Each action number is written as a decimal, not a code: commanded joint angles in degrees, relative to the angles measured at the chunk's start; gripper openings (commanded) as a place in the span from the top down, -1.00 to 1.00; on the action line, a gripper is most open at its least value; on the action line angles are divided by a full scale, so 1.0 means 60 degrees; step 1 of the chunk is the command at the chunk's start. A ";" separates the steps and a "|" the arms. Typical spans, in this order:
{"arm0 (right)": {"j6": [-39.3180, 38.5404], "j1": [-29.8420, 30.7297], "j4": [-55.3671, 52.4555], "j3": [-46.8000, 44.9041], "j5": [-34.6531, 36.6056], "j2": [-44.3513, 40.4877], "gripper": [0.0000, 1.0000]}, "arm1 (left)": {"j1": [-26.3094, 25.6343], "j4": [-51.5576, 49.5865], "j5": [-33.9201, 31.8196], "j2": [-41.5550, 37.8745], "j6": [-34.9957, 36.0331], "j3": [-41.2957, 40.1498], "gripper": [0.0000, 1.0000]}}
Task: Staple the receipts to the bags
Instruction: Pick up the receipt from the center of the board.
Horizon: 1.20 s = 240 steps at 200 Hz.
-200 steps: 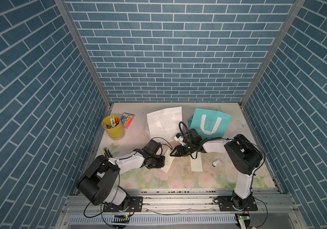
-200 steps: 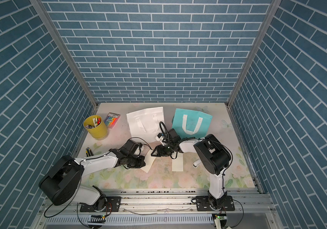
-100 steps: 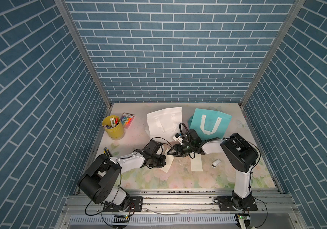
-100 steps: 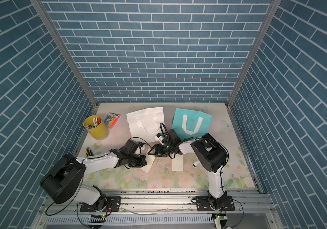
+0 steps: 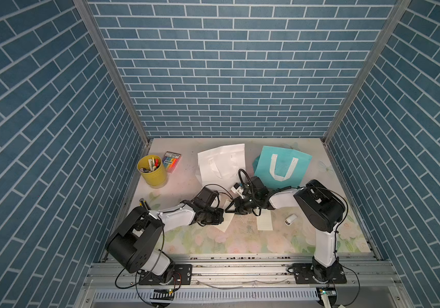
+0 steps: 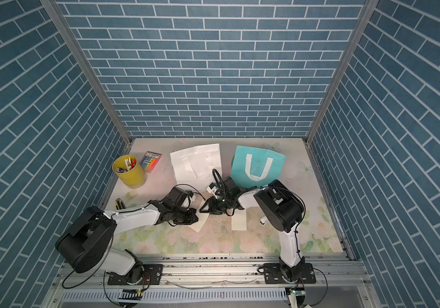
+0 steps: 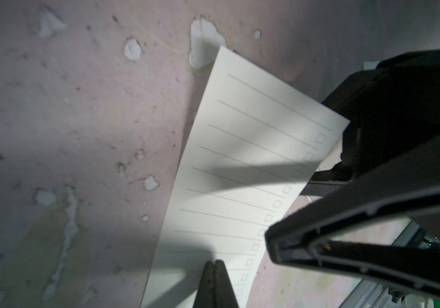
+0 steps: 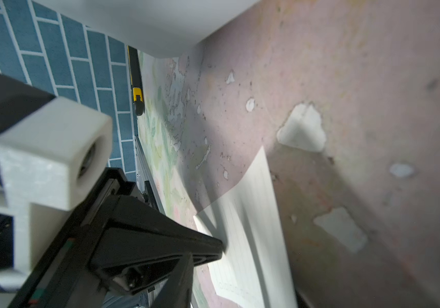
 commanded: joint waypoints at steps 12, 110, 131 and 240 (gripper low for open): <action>-0.0068 0.0050 -0.0731 -0.0227 0.1293 -0.0020 0.44 | -0.0034 -0.1309 -0.1344 0.0783 0.0208 -0.0574 1.00; -0.3255 0.0051 -0.2554 0.0047 0.2347 -0.1952 1.00 | 0.0039 -0.2510 -0.1880 -0.1964 0.1466 0.1066 1.00; -0.4890 0.0037 -0.3645 0.0224 0.2904 -0.2787 1.00 | 0.0450 -0.3123 -0.2487 -0.3295 0.2004 0.1790 0.81; -1.0285 -0.1293 -0.6937 0.2130 0.2758 -0.4506 1.00 | 0.3263 -0.1094 -0.1905 -0.3705 0.6648 0.3666 -0.81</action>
